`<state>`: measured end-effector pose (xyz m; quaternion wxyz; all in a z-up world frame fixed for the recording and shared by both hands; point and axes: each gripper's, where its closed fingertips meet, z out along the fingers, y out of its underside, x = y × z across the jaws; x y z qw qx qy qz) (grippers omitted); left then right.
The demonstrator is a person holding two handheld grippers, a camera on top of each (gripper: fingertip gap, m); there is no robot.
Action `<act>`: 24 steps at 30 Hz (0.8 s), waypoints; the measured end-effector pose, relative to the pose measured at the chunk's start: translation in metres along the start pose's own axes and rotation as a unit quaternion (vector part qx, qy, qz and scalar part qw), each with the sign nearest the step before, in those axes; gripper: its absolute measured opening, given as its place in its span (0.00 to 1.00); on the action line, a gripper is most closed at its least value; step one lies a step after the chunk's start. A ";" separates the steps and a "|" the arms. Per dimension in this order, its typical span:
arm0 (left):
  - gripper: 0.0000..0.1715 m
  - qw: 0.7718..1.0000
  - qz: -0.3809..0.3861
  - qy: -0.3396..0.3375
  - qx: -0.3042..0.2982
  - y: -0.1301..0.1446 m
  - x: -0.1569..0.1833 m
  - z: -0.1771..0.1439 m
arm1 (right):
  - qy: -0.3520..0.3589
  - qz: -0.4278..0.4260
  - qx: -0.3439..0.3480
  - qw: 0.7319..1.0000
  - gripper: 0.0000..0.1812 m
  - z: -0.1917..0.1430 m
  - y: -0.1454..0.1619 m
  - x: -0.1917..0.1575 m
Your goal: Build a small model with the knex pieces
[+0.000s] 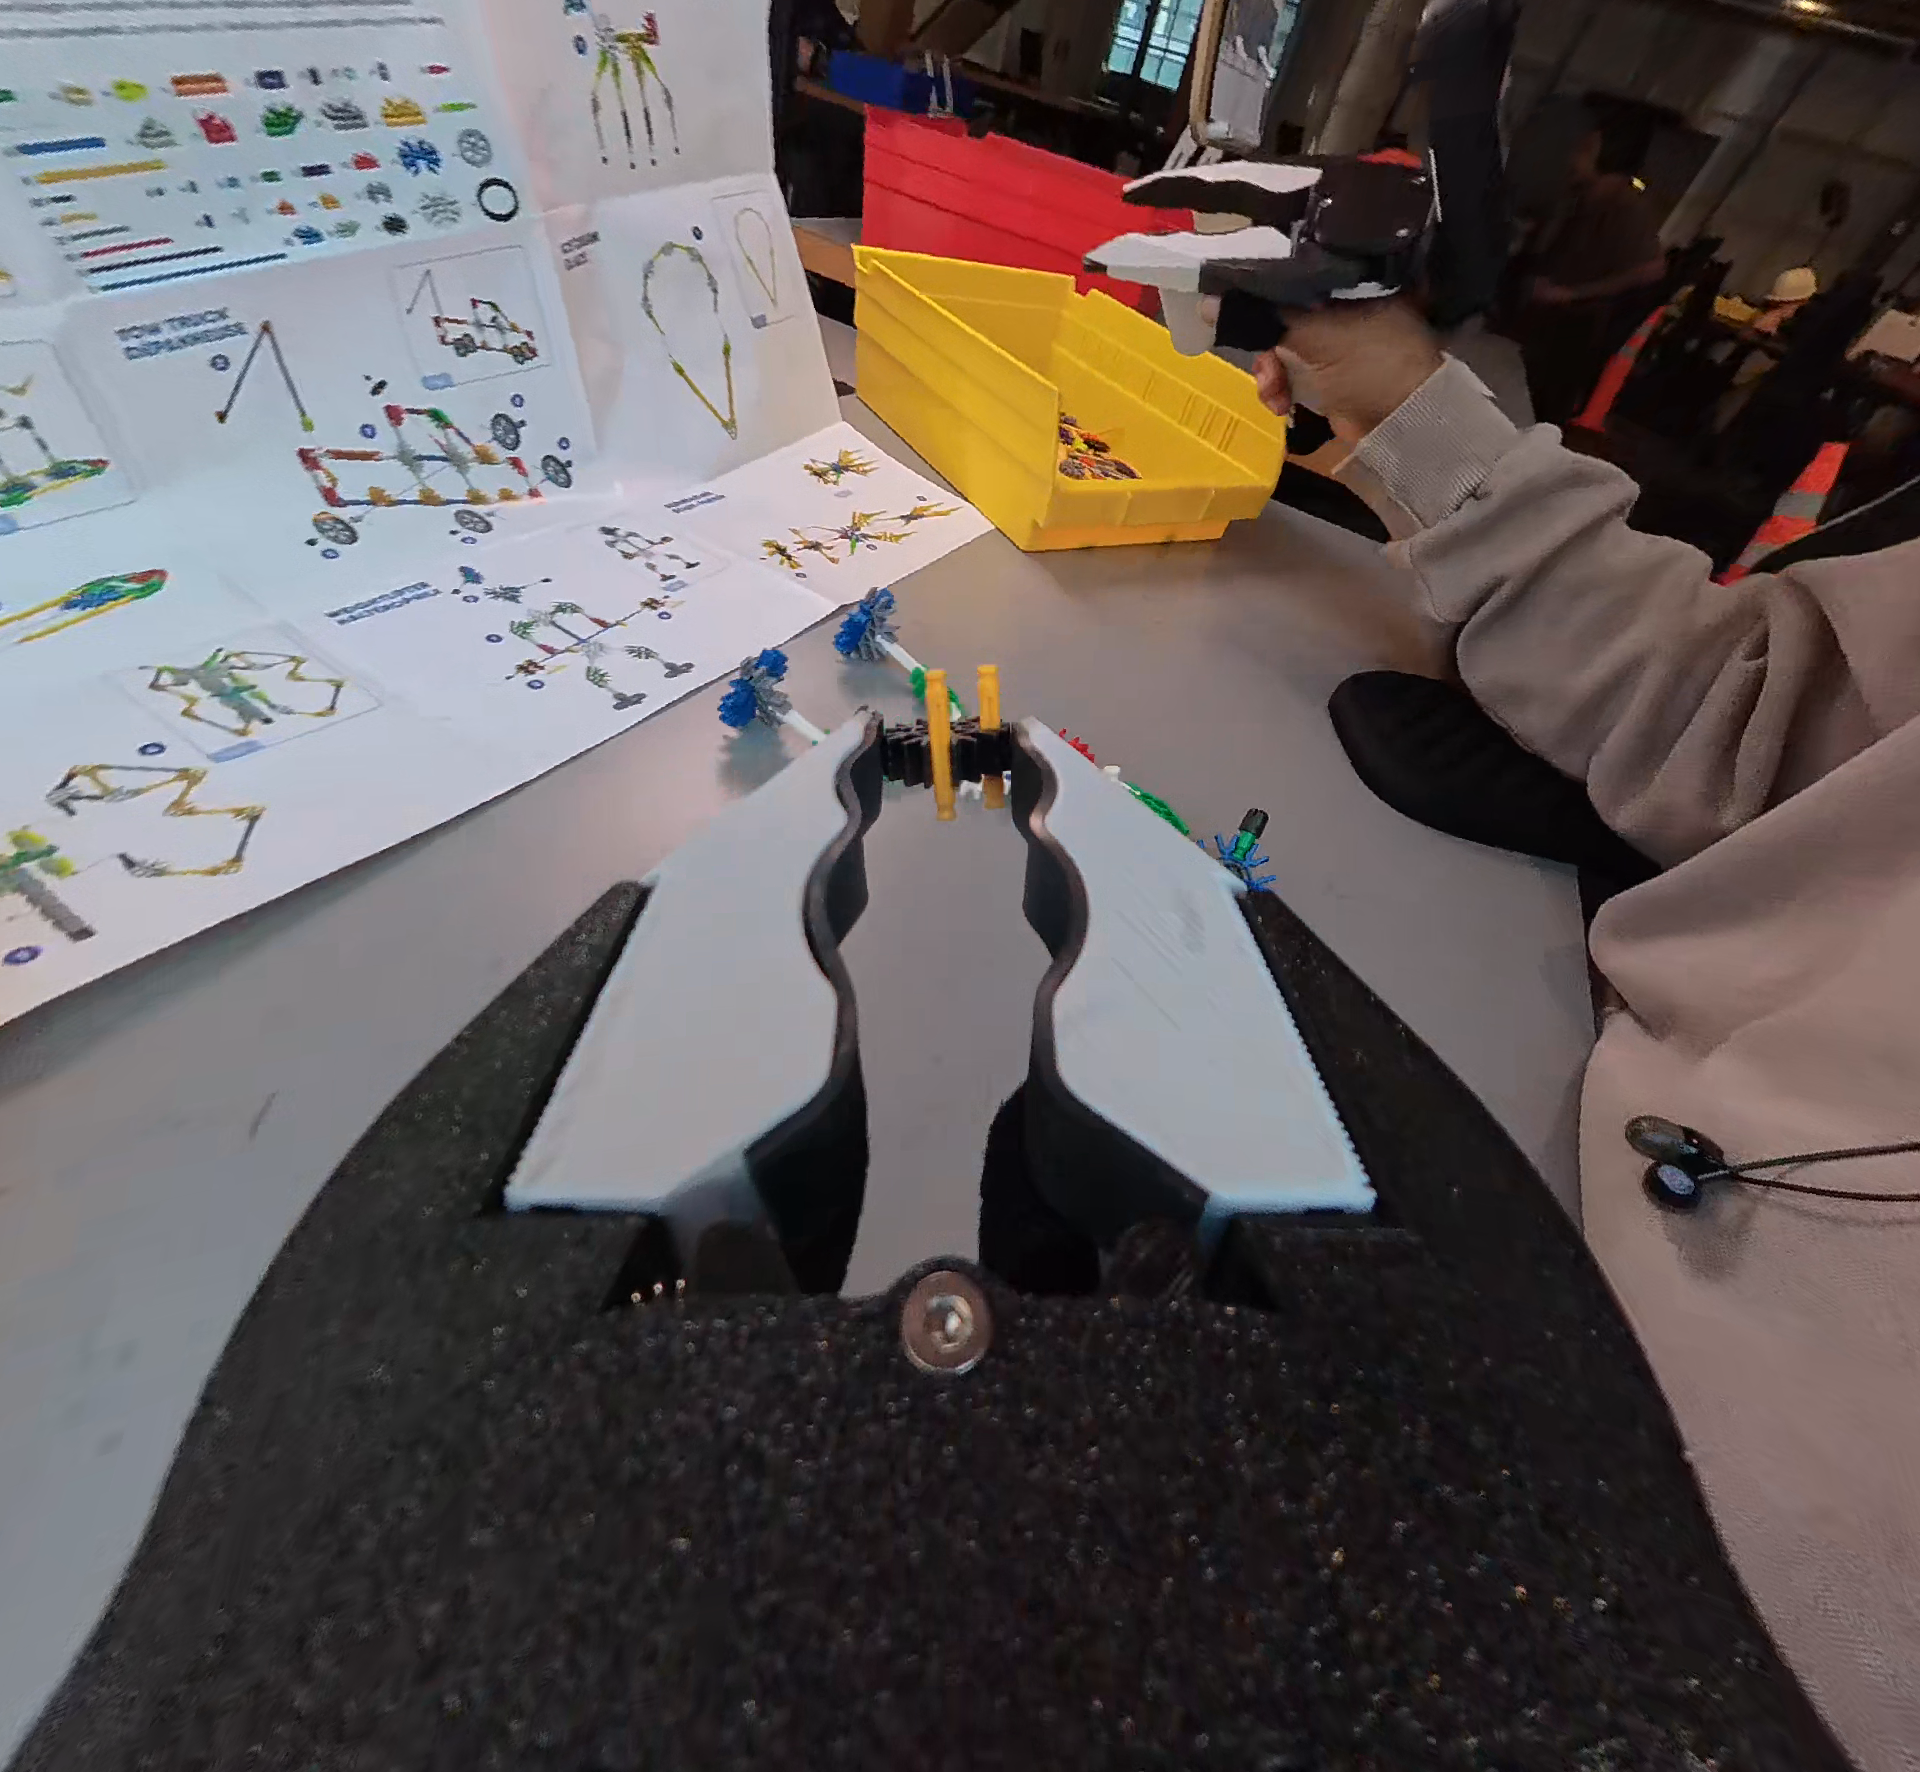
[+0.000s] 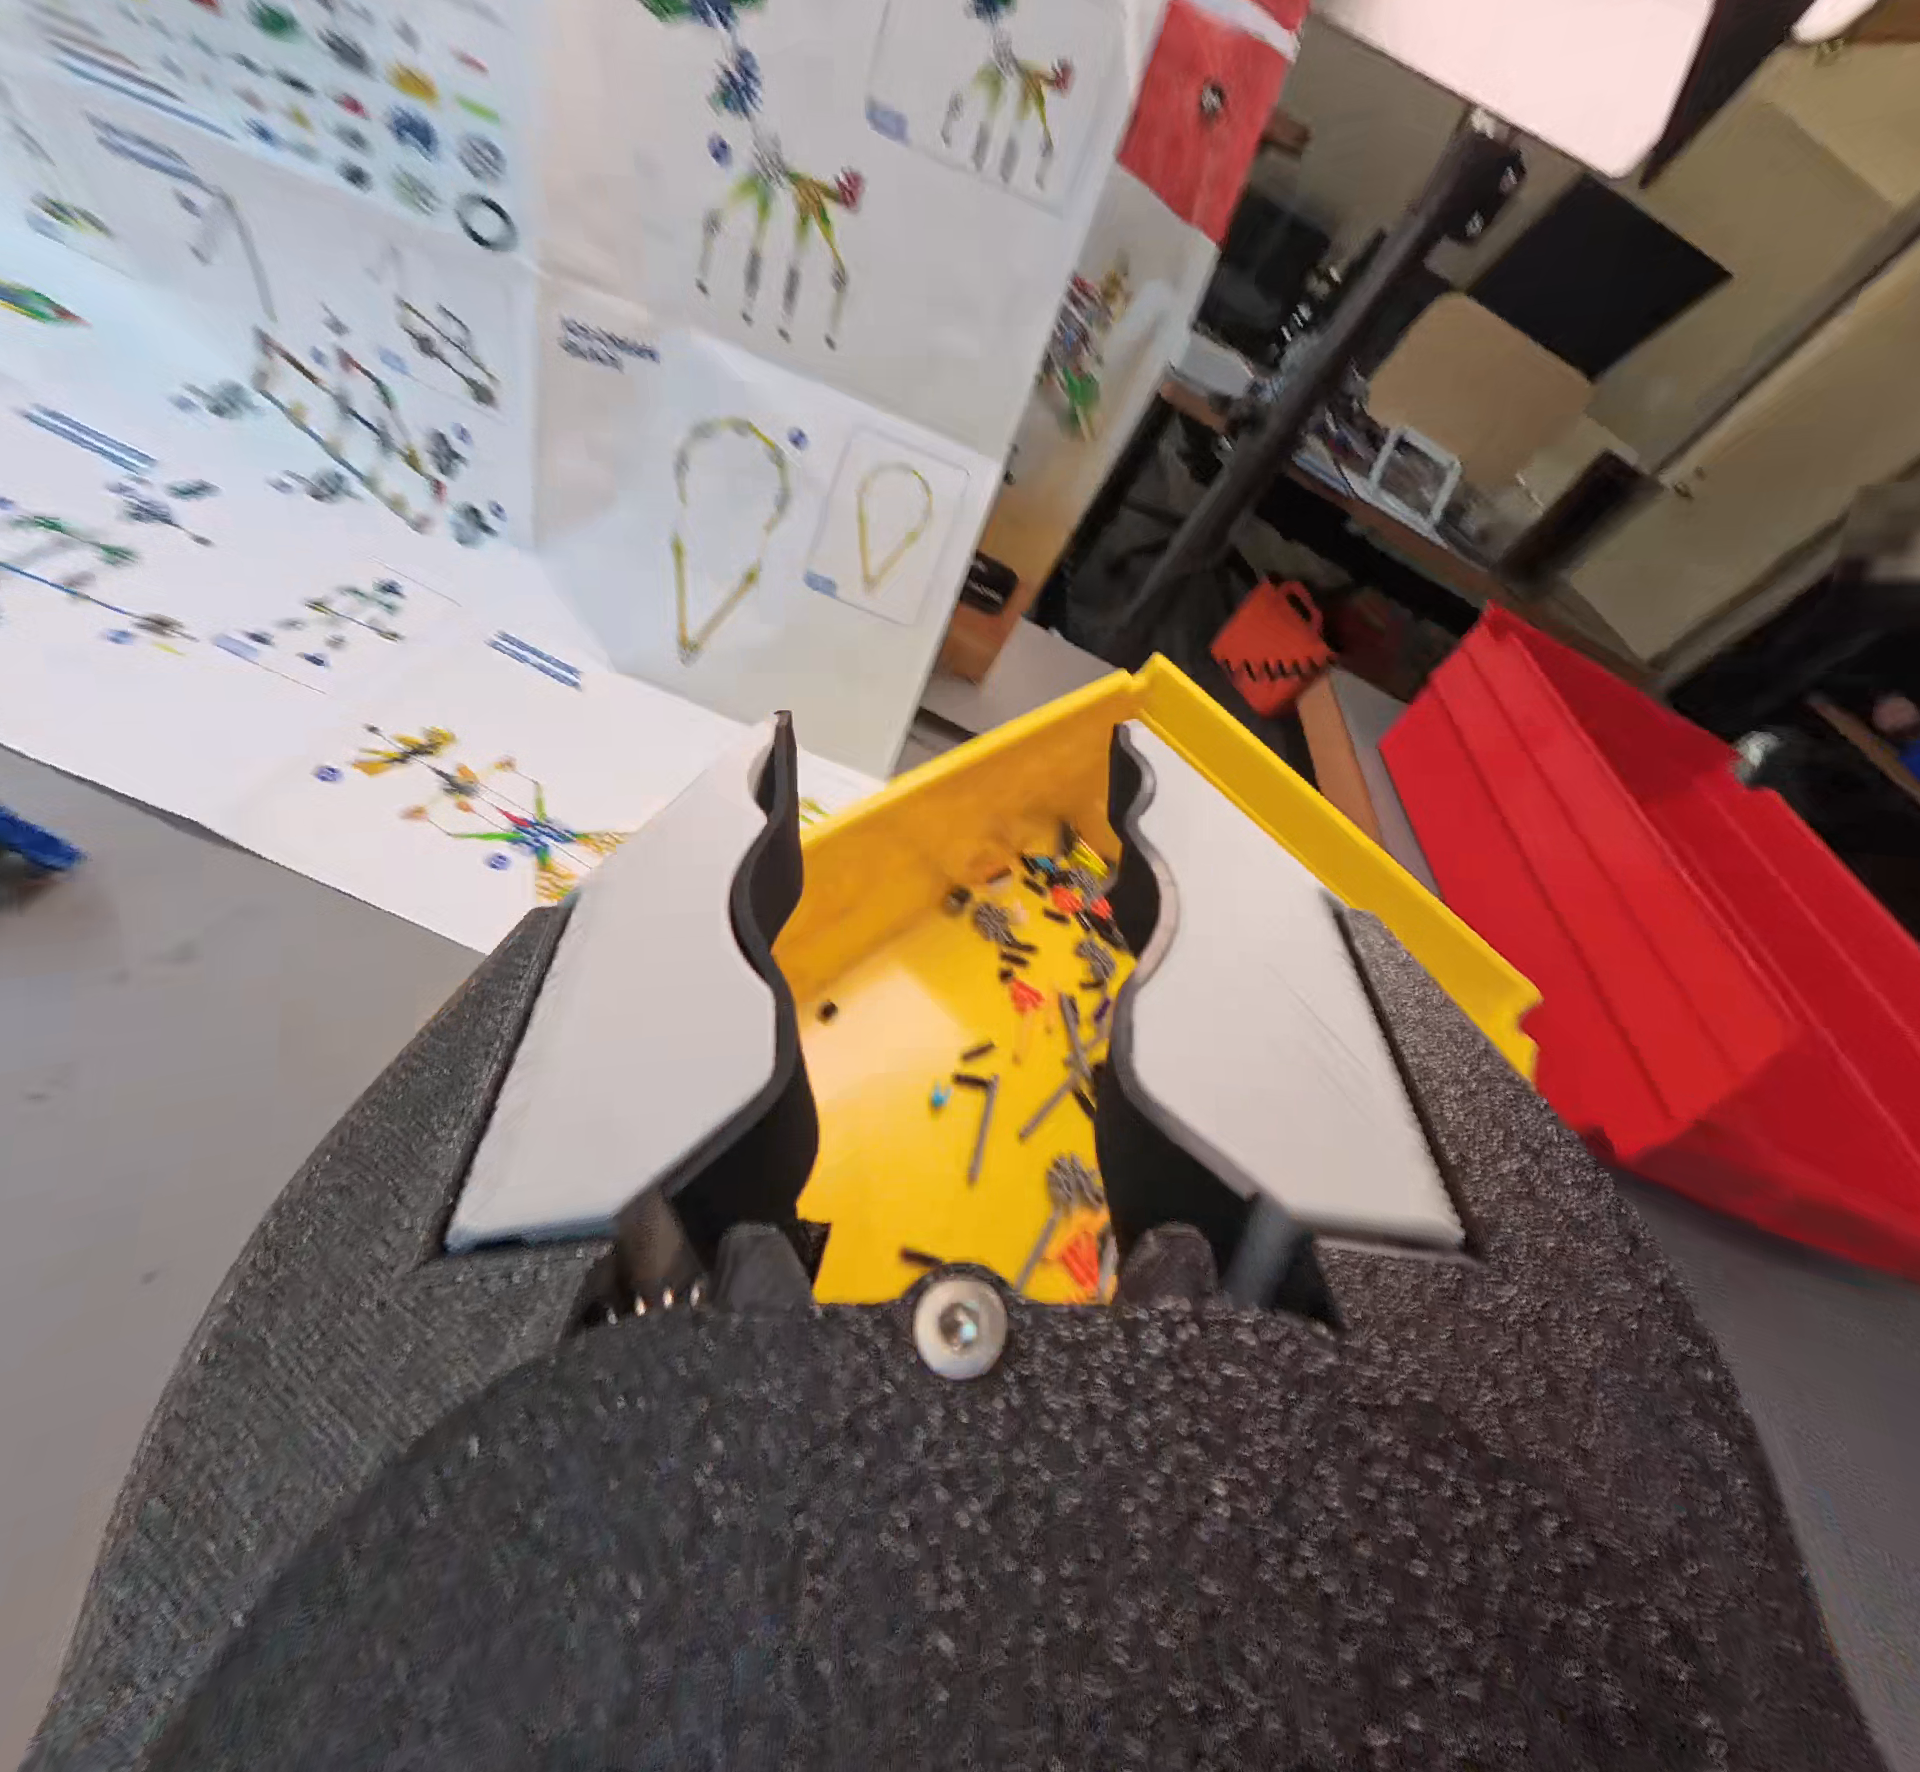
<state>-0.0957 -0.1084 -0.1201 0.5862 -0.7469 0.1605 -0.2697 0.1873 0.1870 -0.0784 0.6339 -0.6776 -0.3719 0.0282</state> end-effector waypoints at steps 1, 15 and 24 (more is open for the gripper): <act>0.14 1.000 0.001 0.014 -0.007 -0.001 0.005 0.009 | -0.034 0.000 0.035 0.999 0.32 -0.001 -0.012 -0.017; 0.14 0.899 -0.219 0.375 0.060 -0.037 0.033 0.091 | -0.463 -0.170 0.272 0.827 0.25 -0.076 -0.102 -0.308; 0.14 0.920 -0.282 0.270 0.016 -0.004 0.001 0.109 | -0.423 -0.162 0.237 0.859 0.11 -0.039 -0.073 -0.308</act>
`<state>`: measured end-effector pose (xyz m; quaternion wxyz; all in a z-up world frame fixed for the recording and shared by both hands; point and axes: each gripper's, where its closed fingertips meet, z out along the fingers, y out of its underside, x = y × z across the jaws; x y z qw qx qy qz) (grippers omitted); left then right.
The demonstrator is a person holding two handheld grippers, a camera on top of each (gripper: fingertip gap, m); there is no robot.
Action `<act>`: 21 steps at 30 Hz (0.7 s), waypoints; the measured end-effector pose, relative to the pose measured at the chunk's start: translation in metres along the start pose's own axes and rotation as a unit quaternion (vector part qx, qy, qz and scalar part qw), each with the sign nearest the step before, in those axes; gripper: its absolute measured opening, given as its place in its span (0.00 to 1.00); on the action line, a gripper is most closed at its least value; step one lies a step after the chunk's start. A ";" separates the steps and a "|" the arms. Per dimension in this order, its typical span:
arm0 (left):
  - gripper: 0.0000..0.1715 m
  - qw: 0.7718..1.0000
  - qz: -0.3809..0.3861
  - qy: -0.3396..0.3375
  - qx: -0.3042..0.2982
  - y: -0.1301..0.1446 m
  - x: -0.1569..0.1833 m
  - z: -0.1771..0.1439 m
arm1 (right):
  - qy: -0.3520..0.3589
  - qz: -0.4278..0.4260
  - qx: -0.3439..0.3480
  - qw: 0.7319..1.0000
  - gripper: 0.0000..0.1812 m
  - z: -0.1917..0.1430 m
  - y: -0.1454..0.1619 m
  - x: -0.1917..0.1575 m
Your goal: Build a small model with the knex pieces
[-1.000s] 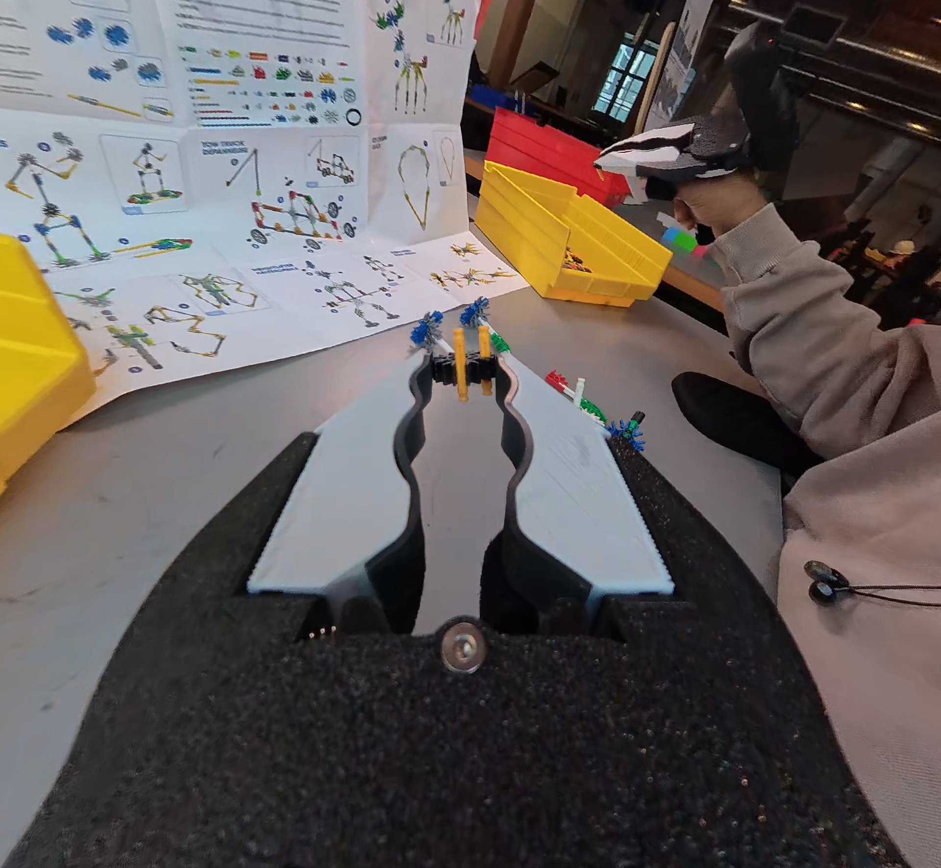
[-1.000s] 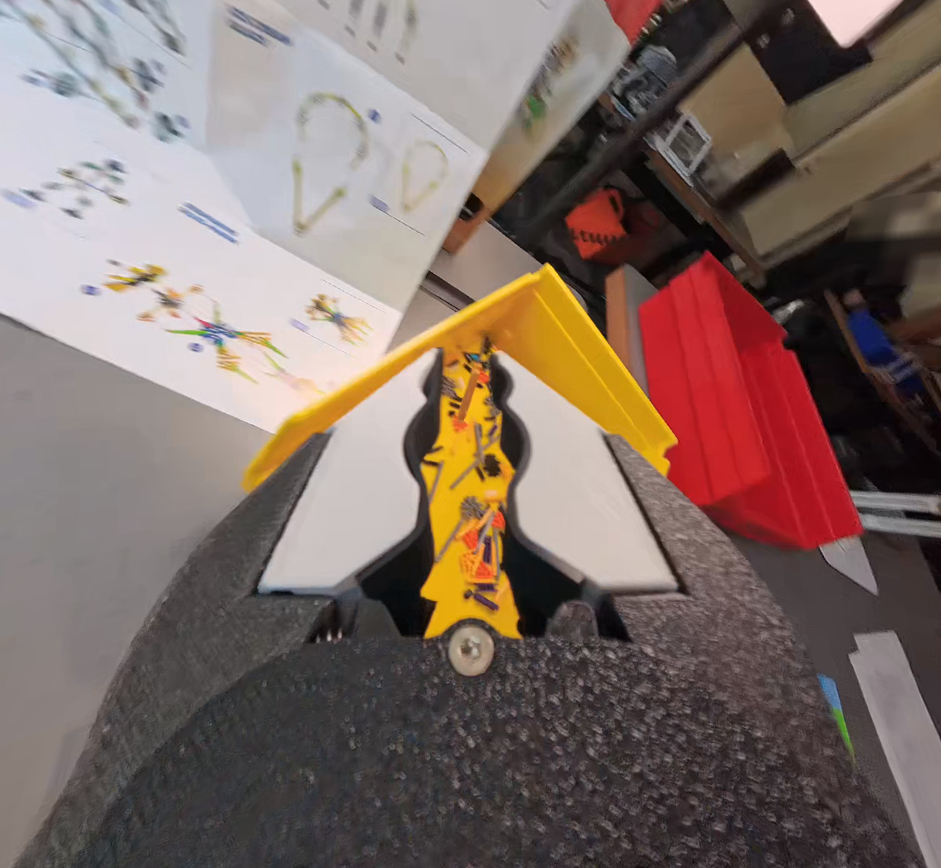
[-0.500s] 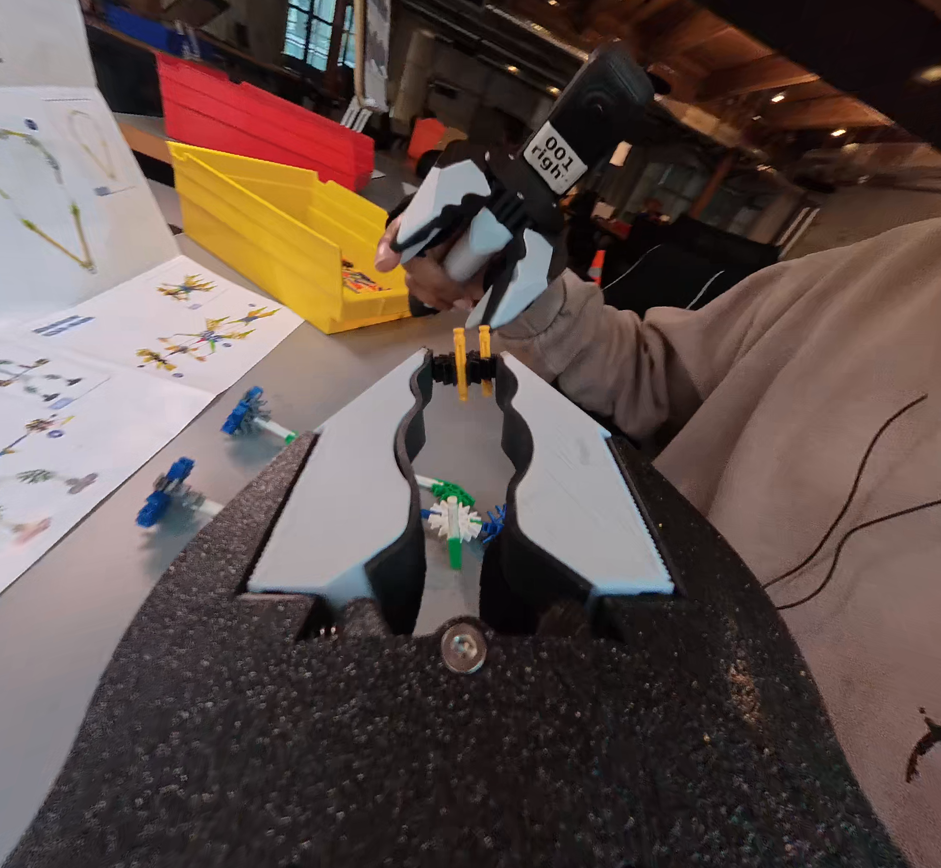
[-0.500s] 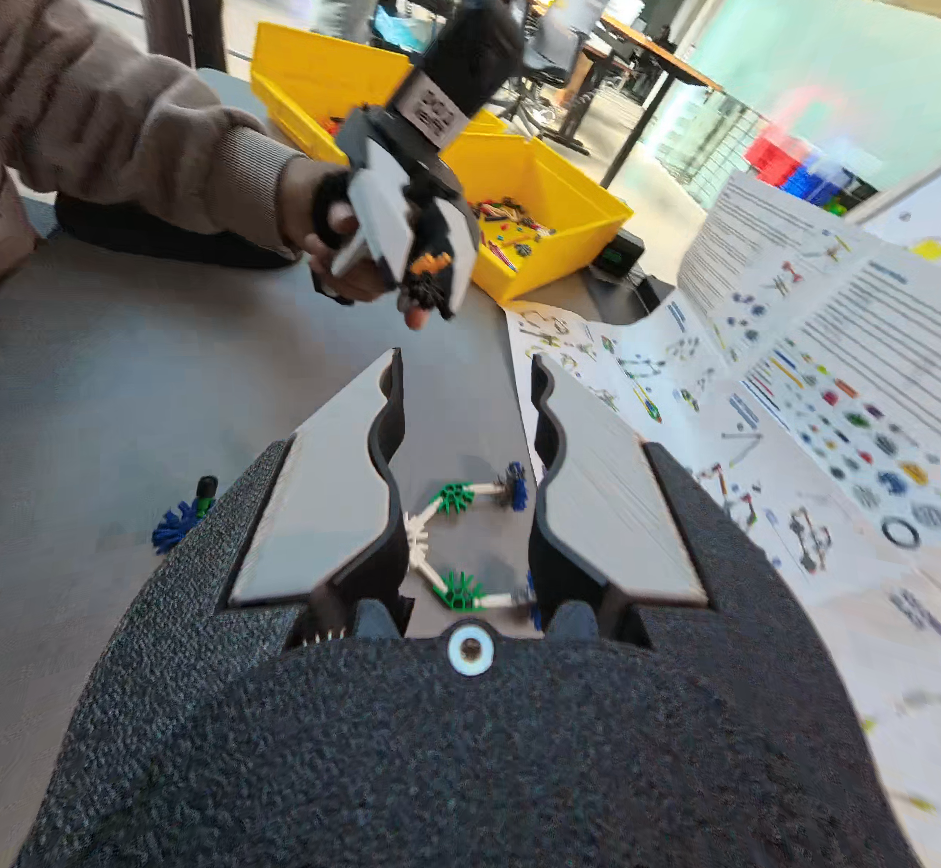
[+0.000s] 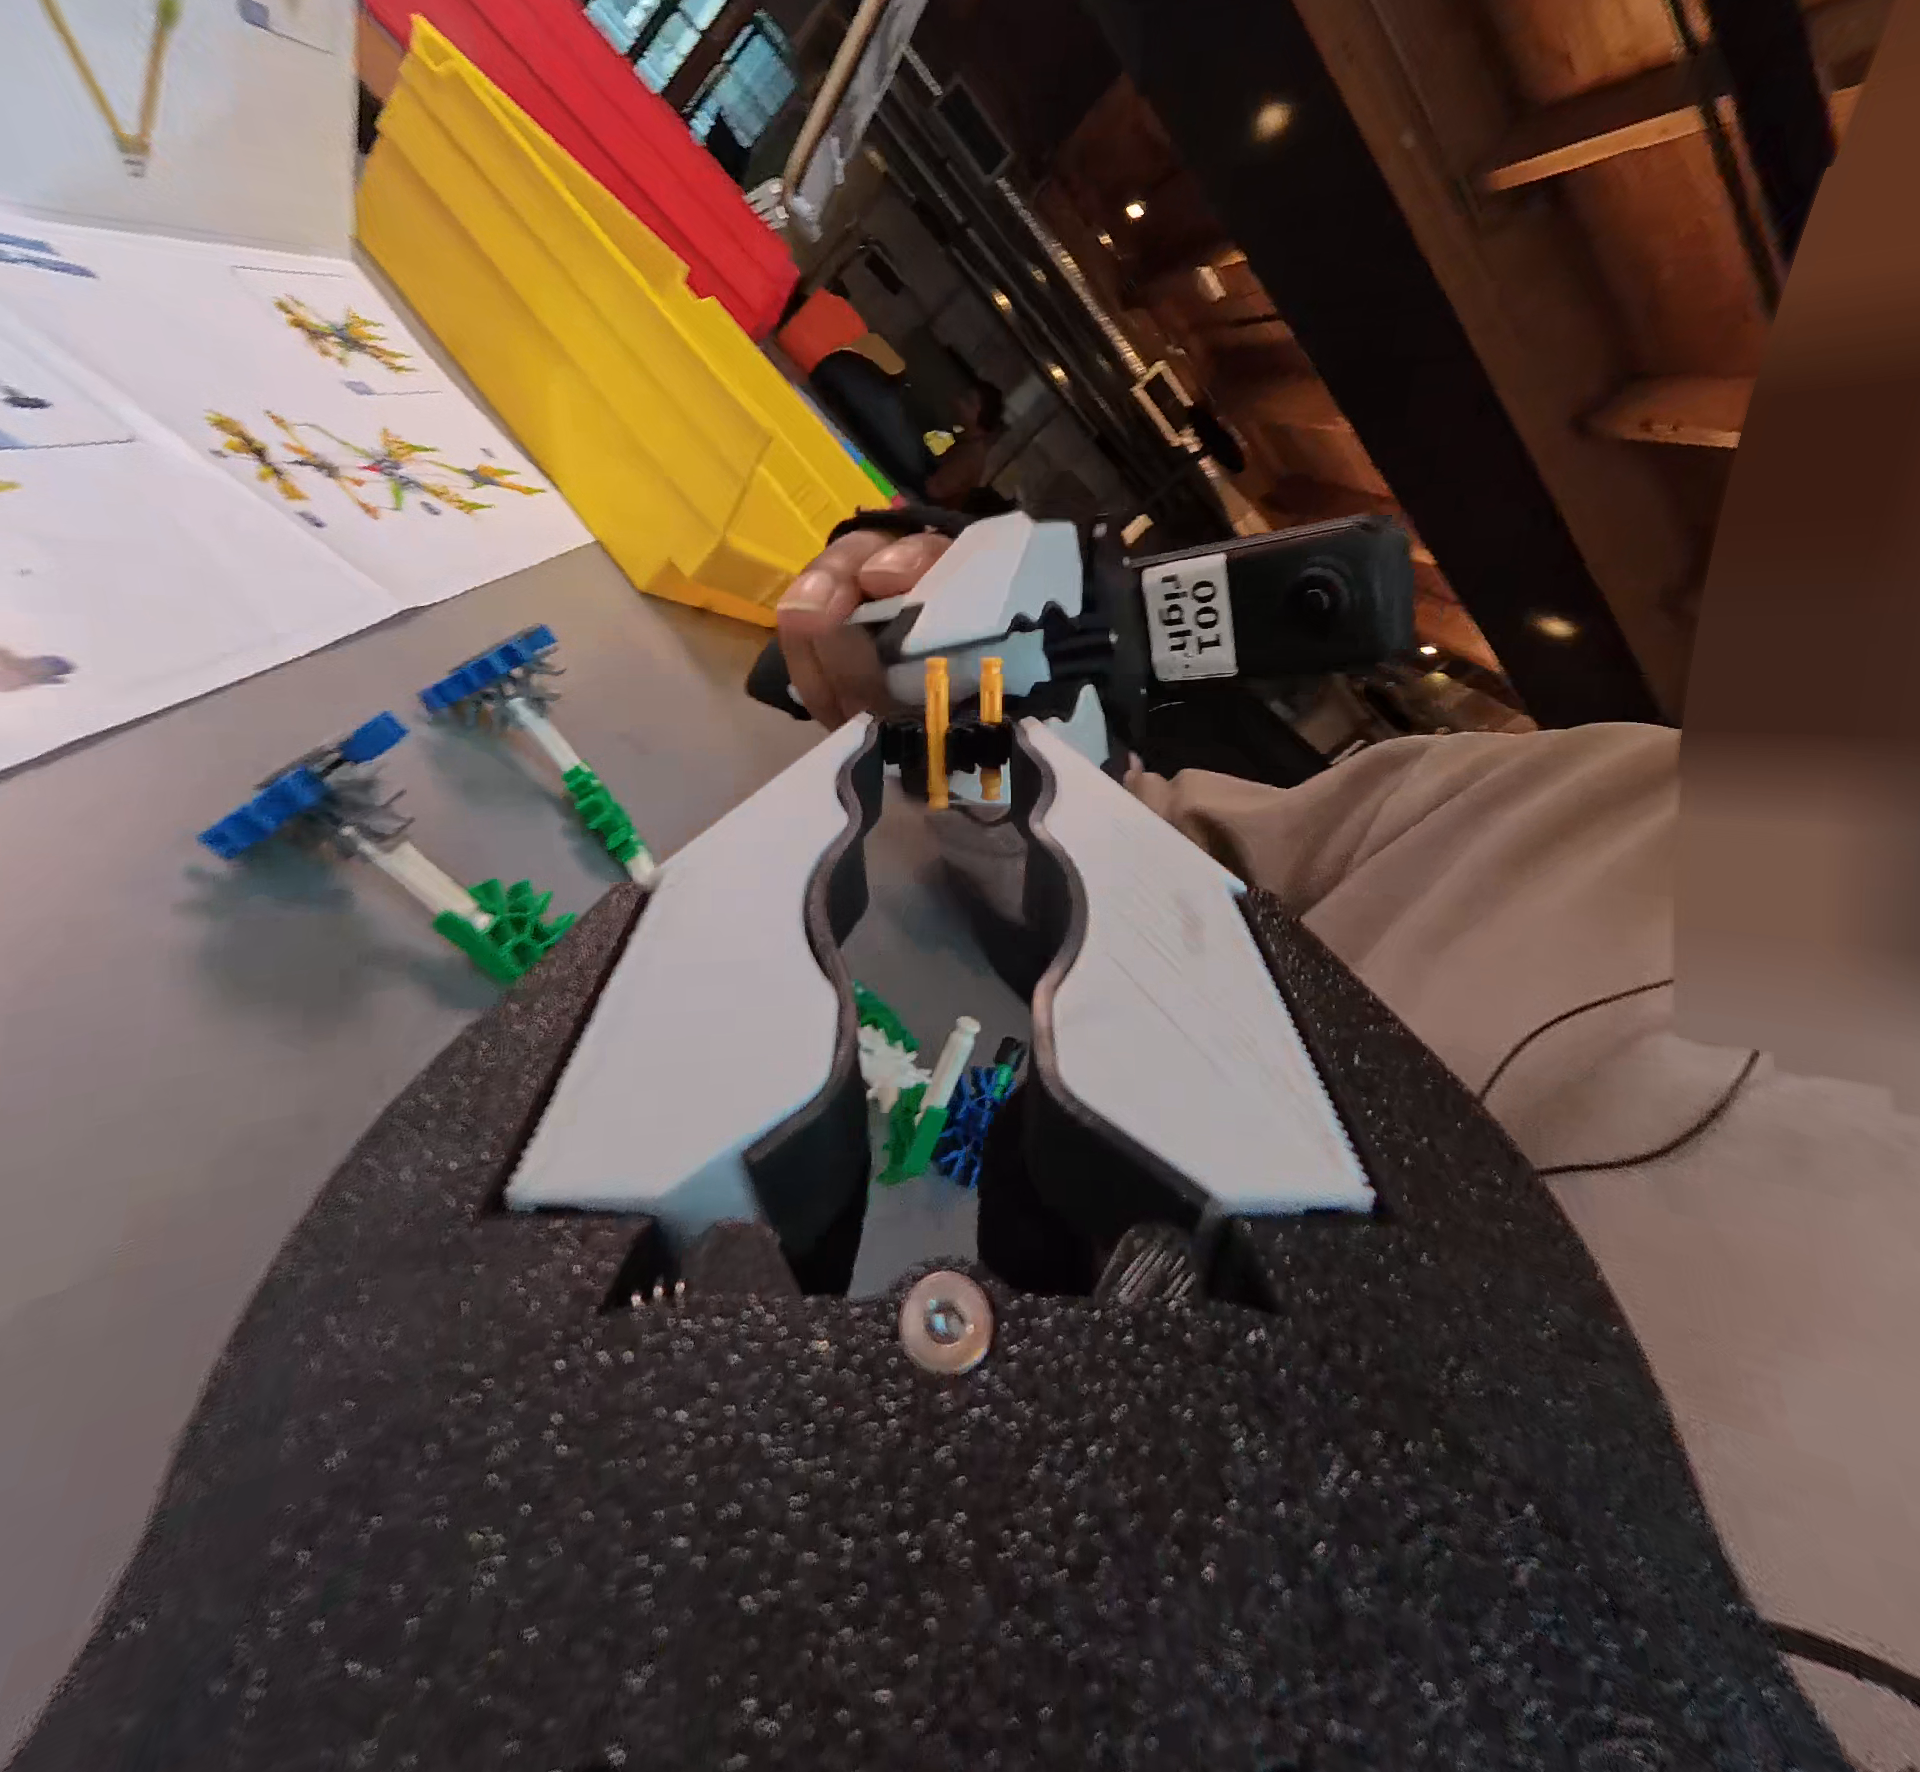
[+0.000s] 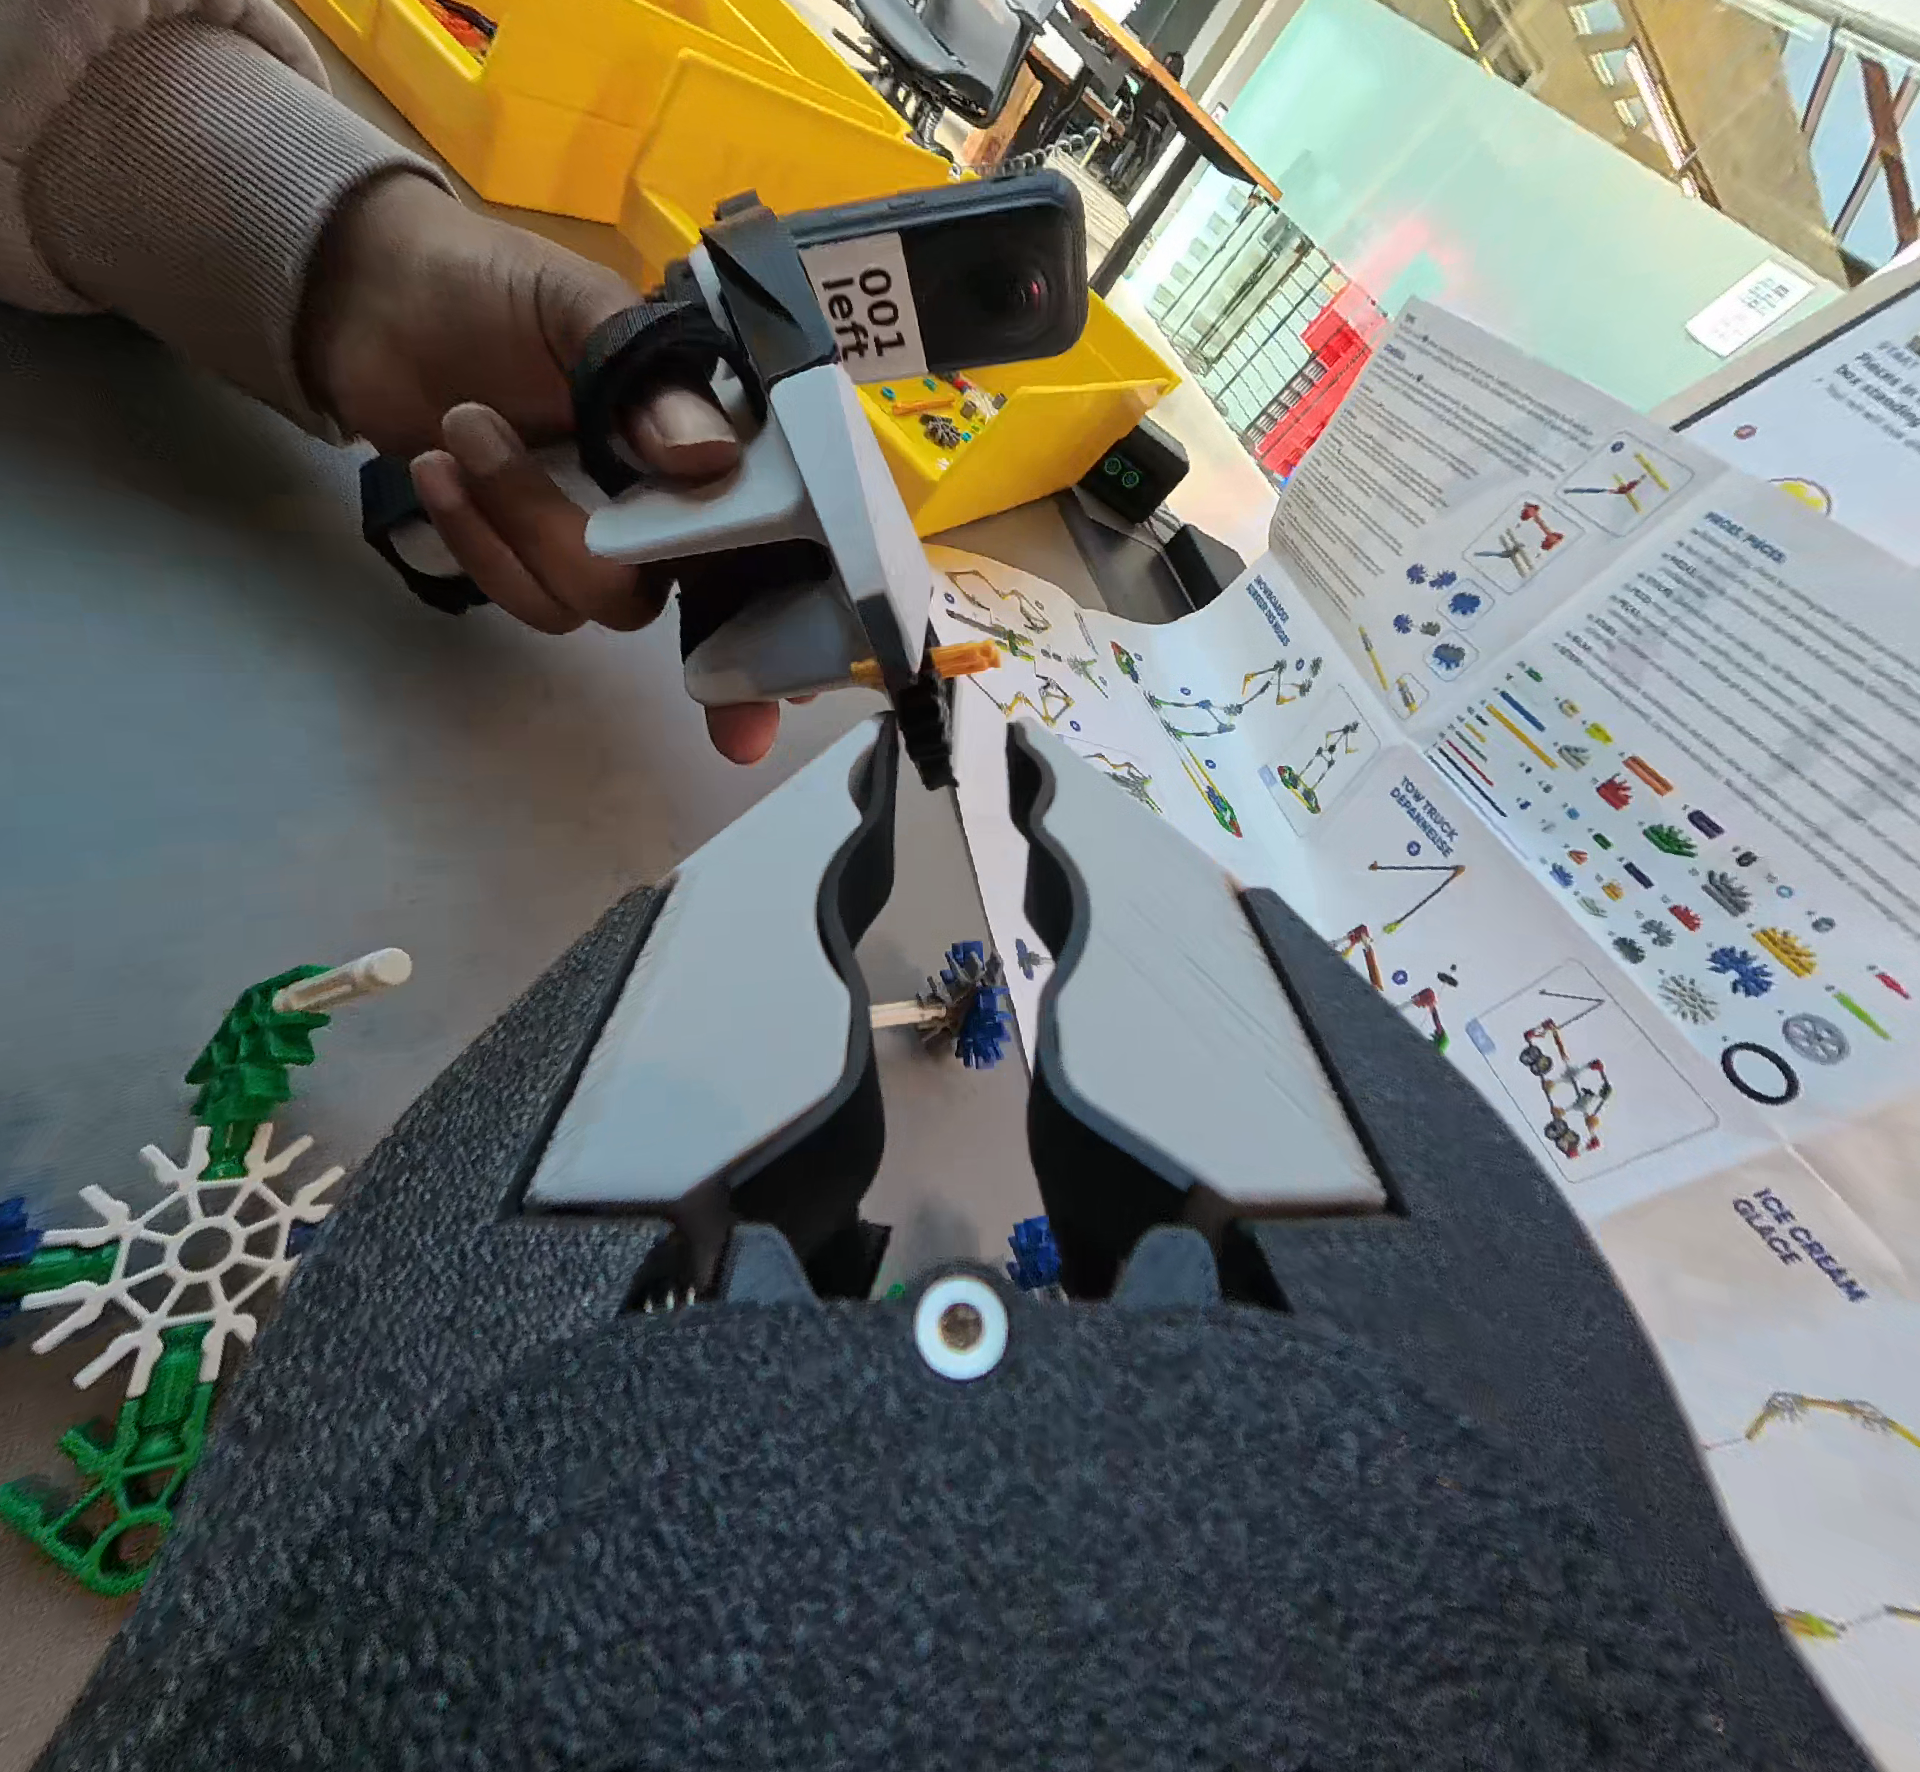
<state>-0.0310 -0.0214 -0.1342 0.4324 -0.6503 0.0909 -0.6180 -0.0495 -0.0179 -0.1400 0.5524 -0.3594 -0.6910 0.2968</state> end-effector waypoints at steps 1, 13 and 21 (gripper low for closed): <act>0.14 0.999 0.007 -0.039 -0.011 0.003 -0.011 -0.003 | 0.000 0.002 -0.006 1.000 0.17 0.002 0.003 0.000; 0.14 0.994 0.021 -0.110 0.003 0.002 -0.027 -0.010 | 0.029 0.002 -0.040 0.999 0.14 0.017 0.019 0.004; 0.19 0.994 -0.030 0.089 0.058 -0.013 0.023 -0.008 | -0.054 0.273 0.176 0.944 0.14 -0.005 -0.033 0.012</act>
